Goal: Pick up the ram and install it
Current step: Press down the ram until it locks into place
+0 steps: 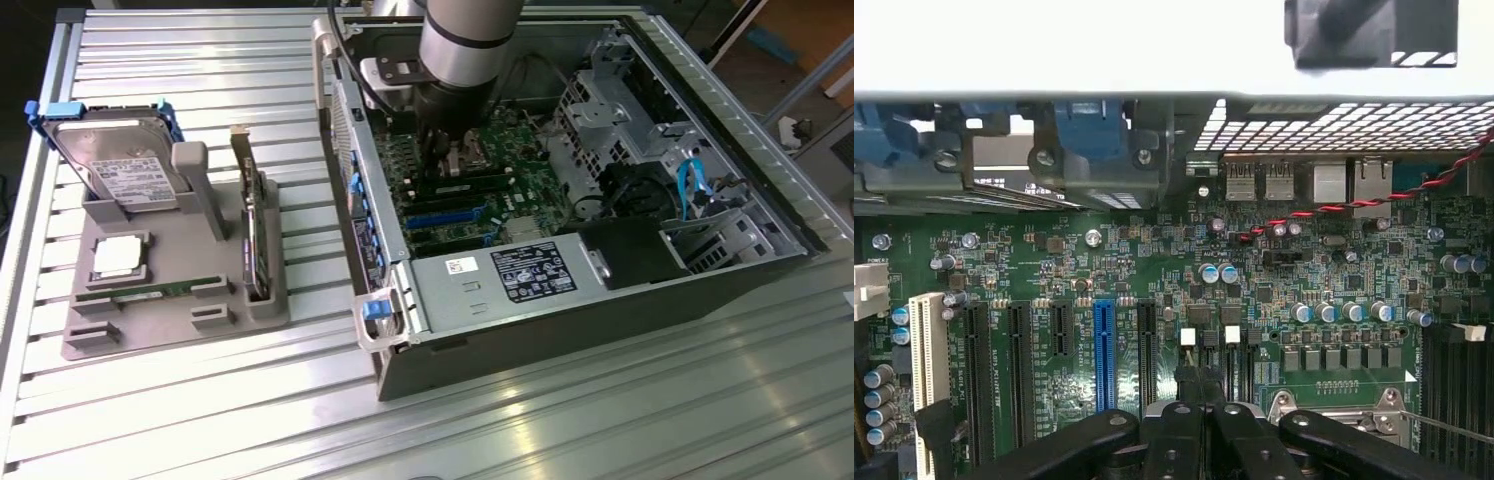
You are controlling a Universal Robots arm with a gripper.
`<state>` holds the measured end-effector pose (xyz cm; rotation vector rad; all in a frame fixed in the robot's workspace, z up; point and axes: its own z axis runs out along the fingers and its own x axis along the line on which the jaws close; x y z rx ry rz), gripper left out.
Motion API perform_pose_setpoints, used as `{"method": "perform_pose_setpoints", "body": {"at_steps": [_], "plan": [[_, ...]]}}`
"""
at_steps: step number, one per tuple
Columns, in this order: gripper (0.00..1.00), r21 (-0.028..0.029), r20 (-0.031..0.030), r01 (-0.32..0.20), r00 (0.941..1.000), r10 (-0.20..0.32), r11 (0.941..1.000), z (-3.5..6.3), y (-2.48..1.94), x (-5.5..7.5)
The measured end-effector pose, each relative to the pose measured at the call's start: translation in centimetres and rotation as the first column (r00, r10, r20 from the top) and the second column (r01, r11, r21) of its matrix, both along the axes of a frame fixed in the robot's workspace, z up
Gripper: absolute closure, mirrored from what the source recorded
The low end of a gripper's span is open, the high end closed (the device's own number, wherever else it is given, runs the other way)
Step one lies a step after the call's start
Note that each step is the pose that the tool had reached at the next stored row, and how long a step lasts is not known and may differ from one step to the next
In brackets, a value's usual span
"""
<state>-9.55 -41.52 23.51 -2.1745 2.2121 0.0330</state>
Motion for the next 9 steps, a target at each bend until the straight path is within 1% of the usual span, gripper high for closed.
{"method": "perform_pose_setpoints", "body": {"at_steps": [9], "plan": [[0.89,-0.0002,-0.0001,0.0,1.0,0.0,1.0,-0.13,0.0,0.0]]}}
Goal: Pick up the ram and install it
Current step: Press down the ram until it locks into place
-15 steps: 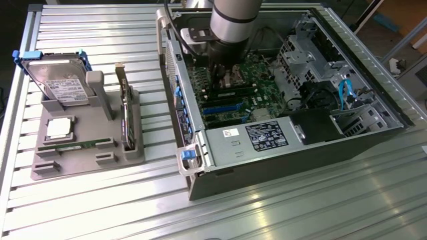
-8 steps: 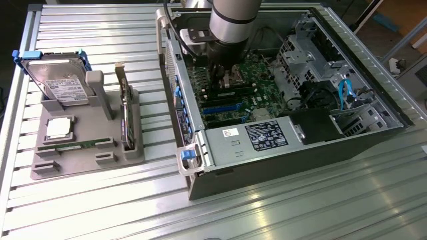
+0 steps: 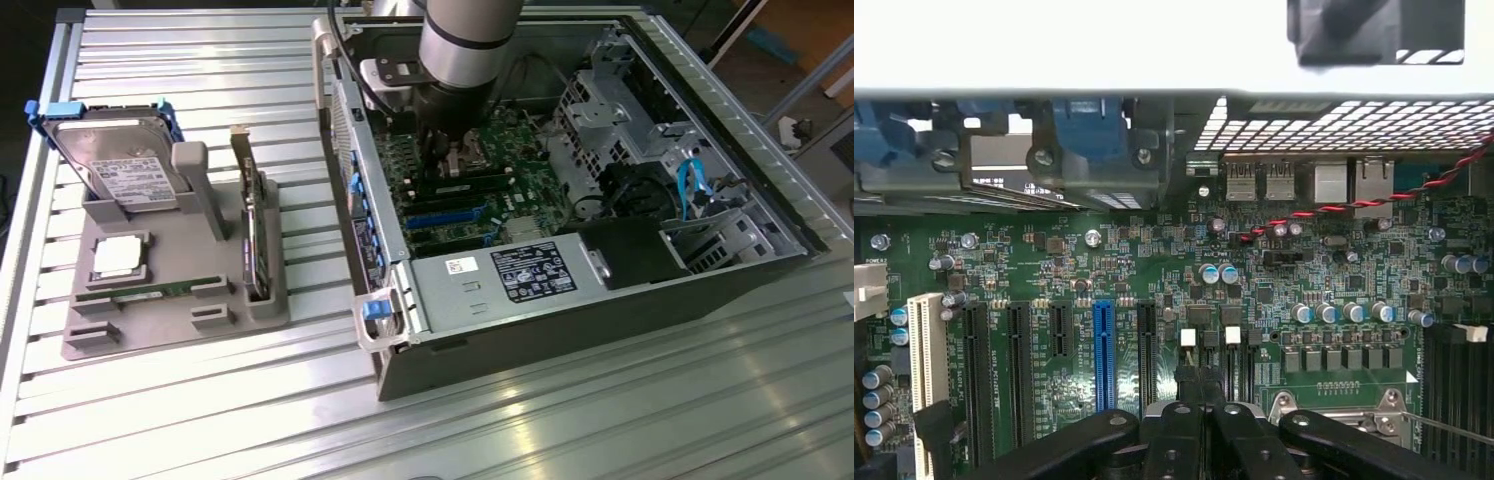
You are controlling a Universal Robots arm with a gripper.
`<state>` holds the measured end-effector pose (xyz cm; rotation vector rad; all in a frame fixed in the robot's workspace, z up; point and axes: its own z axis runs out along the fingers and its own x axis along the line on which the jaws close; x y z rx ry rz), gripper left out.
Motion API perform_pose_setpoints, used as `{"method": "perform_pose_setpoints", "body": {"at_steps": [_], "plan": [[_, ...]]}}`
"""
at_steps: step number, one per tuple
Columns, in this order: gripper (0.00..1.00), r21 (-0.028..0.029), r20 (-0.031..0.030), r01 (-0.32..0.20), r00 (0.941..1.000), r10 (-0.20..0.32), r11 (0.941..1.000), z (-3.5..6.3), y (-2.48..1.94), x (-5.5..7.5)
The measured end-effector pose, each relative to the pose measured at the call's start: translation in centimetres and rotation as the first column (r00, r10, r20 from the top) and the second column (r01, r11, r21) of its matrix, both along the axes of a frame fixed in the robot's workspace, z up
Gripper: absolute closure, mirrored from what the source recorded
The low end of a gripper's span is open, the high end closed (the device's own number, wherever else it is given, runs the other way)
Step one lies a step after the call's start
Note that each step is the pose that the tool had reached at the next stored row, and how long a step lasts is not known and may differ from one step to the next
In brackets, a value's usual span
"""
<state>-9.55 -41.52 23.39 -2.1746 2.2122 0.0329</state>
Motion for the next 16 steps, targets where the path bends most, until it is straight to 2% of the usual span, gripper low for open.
{"method": "perform_pose_setpoints", "body": {"at_steps": [16], "plan": [[0.89,0.0013,0.0005,0.0,1.0,0.0,1.0,-0.26,0.0,-0.03]]}}
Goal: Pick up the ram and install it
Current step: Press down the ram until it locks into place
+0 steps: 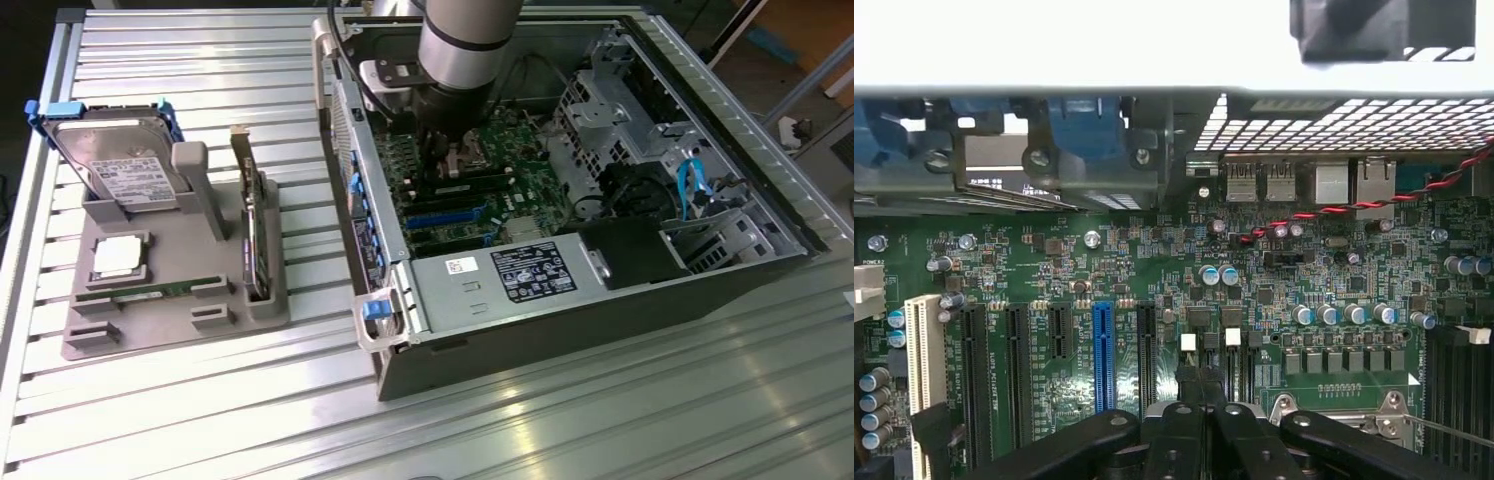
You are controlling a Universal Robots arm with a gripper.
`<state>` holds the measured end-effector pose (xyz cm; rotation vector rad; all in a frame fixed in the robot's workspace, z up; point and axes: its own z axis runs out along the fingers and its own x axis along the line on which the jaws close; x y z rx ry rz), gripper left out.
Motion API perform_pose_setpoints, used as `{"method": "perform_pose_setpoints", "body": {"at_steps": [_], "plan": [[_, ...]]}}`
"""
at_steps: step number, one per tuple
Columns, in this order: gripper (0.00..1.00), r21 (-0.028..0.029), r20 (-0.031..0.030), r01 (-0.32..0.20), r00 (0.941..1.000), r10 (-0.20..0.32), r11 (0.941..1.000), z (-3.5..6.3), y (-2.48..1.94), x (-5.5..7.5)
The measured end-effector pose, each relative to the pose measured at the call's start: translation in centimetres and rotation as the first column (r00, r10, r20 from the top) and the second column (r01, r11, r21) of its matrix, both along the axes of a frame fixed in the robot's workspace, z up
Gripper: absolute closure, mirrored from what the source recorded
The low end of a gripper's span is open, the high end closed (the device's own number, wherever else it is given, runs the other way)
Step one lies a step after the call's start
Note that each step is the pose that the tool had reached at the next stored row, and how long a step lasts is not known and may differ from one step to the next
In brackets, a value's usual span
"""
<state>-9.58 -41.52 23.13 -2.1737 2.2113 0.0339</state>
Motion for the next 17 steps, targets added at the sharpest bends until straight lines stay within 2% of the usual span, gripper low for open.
{"method": "perform_pose_setpoints", "body": {"at_steps": [17], "plan": [[0.89,0.0019,0.0006,0.0,1.0,0.0,1.0,0.0,0.01,0.0]]}}
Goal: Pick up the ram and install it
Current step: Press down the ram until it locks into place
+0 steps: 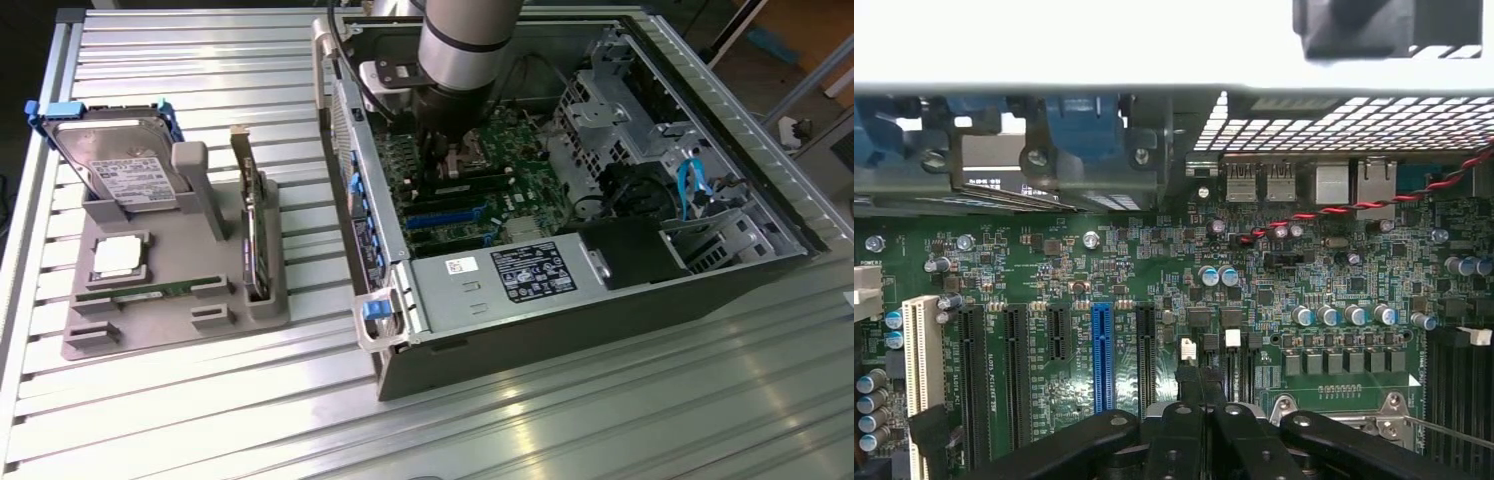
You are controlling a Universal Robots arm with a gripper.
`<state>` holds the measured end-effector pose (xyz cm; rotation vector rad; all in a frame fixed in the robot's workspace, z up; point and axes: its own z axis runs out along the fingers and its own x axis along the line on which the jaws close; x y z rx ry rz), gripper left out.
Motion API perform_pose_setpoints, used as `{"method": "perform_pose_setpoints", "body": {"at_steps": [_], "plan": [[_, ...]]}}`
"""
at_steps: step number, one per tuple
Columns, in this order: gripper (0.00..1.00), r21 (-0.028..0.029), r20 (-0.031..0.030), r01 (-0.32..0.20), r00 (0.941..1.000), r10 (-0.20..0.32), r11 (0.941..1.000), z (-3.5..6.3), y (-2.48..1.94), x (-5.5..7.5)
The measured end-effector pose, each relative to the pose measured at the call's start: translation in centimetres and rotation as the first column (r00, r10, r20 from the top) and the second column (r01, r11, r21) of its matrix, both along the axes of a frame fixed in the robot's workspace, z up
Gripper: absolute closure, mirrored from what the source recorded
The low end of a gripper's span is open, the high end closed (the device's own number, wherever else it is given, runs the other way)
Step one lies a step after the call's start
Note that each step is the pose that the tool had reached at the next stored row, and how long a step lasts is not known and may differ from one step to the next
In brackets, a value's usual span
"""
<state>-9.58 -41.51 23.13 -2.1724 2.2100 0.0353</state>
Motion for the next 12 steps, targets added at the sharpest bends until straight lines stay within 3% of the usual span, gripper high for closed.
{"method": "perform_pose_setpoints", "body": {"at_steps": [12], "plan": [[0.89,-0.0008,-0.0005,0.0,1.0,0.0,1.0,1.96,-0.01,0.0]]}}
